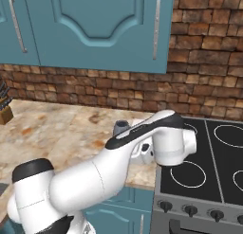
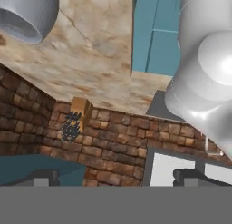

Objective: Retrieve the wine glasses from the counter and place one next to each plate.

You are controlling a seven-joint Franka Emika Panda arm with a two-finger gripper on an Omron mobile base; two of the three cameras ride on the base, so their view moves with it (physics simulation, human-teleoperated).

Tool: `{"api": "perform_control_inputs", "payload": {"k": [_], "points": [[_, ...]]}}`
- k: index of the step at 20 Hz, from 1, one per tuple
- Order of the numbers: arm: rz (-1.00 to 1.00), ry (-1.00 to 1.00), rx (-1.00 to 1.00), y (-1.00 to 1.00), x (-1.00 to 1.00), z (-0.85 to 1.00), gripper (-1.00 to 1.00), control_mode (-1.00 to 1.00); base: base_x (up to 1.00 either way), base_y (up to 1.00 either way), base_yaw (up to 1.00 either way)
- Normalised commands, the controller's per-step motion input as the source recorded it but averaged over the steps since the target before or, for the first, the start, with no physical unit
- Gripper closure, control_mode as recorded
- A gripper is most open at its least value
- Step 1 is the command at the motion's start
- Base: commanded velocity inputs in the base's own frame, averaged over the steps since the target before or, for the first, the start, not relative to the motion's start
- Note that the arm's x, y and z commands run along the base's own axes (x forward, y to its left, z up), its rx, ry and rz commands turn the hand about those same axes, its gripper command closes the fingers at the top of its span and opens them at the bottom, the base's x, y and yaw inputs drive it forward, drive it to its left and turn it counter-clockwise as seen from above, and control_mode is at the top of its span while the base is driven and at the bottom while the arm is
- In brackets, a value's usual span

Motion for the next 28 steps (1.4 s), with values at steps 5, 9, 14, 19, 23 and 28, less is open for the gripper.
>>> {"api": "perform_control_inputs", "payload": {"k": [5,9,14,19,23,28], "points": [[-0.03,0.09,0.02,0.0,0.0,-0.2,-1.0,-1.0,0.0,0.0,0.0],[-0.13,0.03,0.0,0.0,0.0,-0.06,-1.0,-1.0,0.0,0.0,0.0],[-0.14,0.11,0.0,0.0,0.01,-0.11,-1.0,-1.0,0.0,0.0,0.0],[-0.1,0.16,0.0,0.06,0.01,-0.23,-1.0,-1.0,0.0,0.0,0.0],[-0.07,0.08,0.0,0.01,0.01,-0.1,-1.0,-1.0,0.0,0.0,0.0],[-0.03,0.05,0.0,0.0,0.02,-0.09,-1.0,-1.0,0.0,0.0,0.0]]}}
